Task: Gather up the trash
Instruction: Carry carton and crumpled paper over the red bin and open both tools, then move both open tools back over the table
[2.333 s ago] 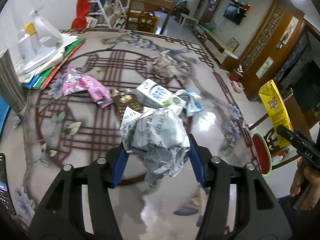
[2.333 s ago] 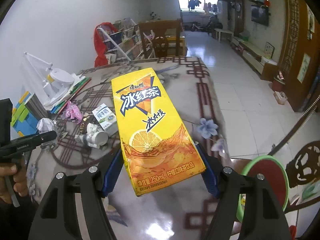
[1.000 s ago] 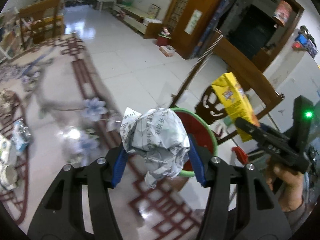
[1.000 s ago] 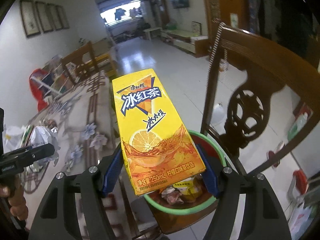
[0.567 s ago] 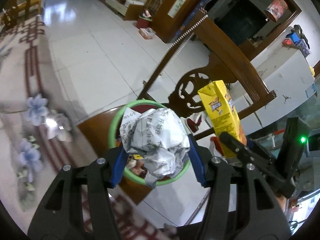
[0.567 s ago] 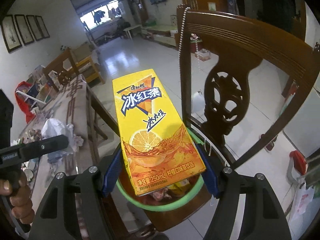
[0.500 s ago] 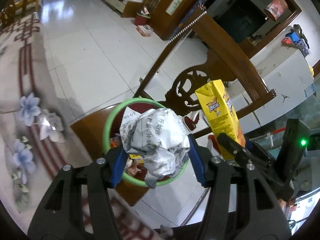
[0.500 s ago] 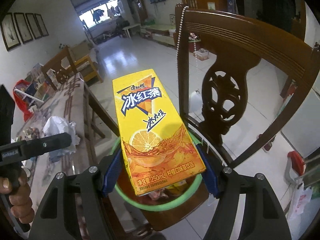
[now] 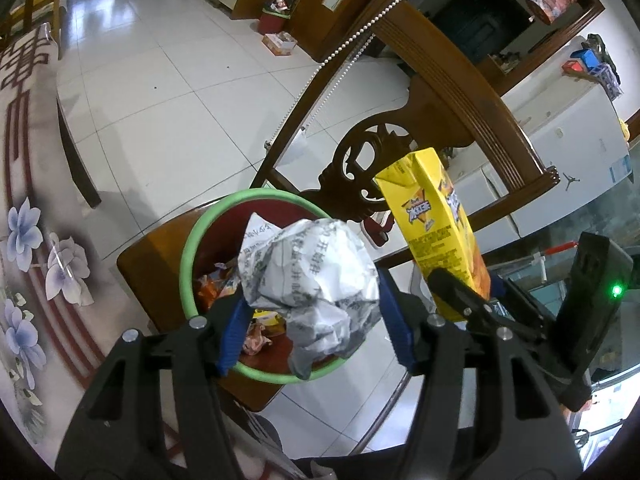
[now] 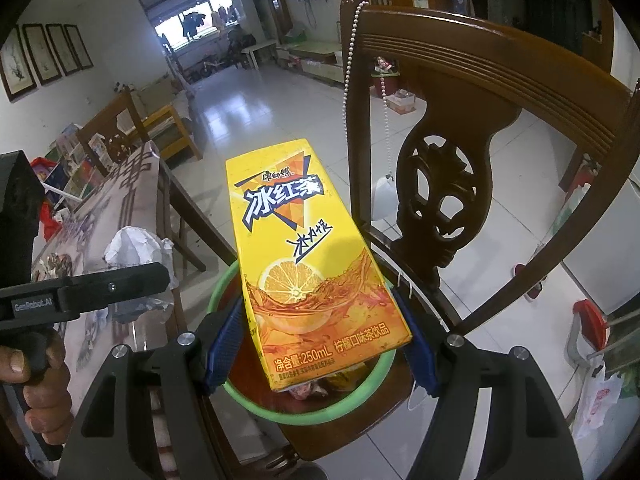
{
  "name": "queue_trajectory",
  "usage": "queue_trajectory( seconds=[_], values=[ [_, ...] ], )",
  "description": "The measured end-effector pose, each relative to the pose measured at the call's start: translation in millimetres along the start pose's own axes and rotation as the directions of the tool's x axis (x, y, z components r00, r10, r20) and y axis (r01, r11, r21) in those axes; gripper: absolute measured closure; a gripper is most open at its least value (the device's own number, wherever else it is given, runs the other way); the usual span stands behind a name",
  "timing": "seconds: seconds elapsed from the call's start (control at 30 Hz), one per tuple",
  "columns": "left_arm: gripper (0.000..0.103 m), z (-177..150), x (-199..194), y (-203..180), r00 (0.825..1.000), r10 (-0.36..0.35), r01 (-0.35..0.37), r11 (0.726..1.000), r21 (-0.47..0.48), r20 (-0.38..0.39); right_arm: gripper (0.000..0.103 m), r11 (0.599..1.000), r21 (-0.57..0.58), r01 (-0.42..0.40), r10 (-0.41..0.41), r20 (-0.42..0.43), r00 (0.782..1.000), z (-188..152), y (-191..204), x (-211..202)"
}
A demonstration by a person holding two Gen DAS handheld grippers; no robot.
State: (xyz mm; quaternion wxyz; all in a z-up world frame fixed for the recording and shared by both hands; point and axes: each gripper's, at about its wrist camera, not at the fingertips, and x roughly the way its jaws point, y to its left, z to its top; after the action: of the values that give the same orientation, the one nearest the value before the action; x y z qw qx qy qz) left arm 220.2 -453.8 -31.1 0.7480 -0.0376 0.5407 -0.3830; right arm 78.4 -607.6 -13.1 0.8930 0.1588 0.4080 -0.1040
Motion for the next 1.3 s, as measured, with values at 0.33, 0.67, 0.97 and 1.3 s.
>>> queue_trajectory(
  seconds=[0.33,0.67,0.97,1.3],
  values=[
    [0.015,4,0,6,1.000,0.002,-0.001,0.999,-0.055,0.002,0.035,1.000,-0.004,-0.011,0.011,-0.006,1.000,3,7,5],
    [0.012,-3,-29,22,0.995,0.079,-0.075,0.995,-0.067,0.056,0.010,1.000,-0.026,-0.002,0.002,0.012,1.000,6,18,3],
    [0.009,-29,-95,51,0.975,0.166,-0.157,0.985,-0.069,0.148,0.008,0.999,-0.051,0.004,-0.003,0.016,1.000,10,37,4],
    [0.006,-97,-189,103,0.925,0.299,-0.268,0.951,-0.156,0.234,0.008,0.991,-0.127,-0.043,0.048,0.033,0.998,9,89,-4]
  ],
)
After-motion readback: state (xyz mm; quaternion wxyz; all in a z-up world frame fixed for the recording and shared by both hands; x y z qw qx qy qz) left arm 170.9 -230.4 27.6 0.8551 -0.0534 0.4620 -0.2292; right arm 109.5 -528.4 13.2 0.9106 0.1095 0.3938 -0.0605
